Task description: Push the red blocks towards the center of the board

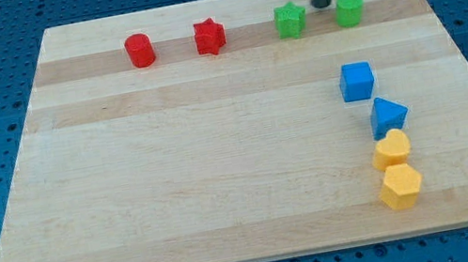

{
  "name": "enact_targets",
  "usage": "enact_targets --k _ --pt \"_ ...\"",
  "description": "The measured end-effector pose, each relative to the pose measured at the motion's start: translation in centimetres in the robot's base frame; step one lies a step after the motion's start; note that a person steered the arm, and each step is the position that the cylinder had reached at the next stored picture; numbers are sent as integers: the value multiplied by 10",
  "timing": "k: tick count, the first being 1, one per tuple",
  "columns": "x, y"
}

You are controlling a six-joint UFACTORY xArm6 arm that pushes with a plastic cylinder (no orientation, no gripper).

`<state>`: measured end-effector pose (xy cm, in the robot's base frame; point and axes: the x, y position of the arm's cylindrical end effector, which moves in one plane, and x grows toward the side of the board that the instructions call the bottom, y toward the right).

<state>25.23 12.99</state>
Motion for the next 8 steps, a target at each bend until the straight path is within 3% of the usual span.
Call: enact_targets --k 1,3,4,6,7,8 --pt "-2 -12" --pt "2 -104" --pt "15 -112" --pt "32 -212" --pt "31 -256" --pt "-1 -258"
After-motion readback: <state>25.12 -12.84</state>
